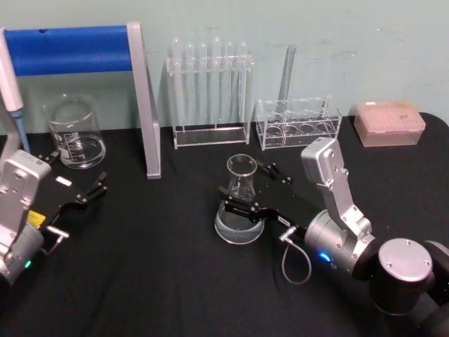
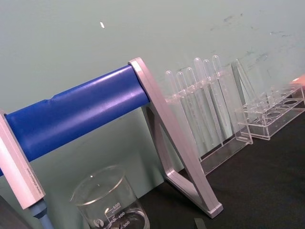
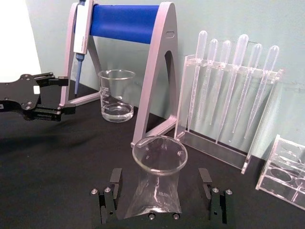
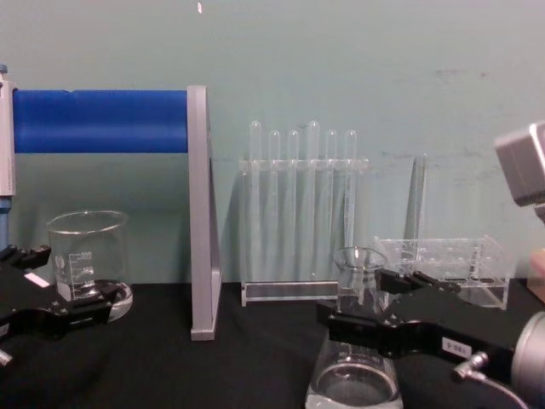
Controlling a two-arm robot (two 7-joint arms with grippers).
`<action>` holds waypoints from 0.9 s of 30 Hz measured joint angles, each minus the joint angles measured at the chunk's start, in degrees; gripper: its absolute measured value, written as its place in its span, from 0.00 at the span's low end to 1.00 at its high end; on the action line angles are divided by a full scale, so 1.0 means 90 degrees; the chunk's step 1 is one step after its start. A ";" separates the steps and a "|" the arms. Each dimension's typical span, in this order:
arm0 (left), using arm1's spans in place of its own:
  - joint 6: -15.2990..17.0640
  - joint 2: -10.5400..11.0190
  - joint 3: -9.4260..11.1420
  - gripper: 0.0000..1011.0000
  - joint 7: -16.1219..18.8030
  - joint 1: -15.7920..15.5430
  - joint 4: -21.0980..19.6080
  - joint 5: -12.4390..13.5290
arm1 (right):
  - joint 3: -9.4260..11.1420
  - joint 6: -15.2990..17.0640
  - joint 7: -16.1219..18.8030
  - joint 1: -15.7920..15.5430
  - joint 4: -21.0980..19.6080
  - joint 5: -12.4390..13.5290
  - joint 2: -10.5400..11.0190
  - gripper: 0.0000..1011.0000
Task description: Grasp the erlenmeyer flask with one hand, shake it three times, then place it back.
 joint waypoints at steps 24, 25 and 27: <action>0.0000 0.0000 0.0000 0.99 0.0000 0.0000 0.0000 0.0000 | 0.0151 -0.0006 0.0116 0.0161 0.0254 -0.0174 -0.0332 0.99; 0.0000 0.0000 0.0000 0.99 0.0000 0.0000 0.0000 0.0000 | 0.0151 -0.0006 0.0116 0.0161 0.0254 -0.0174 -0.0332 0.99; 0.0000 0.0000 0.0000 0.99 0.0000 0.0000 0.0000 0.0000 | 0.0150 -0.0006 0.0115 0.0162 0.0255 -0.0172 -0.0331 0.97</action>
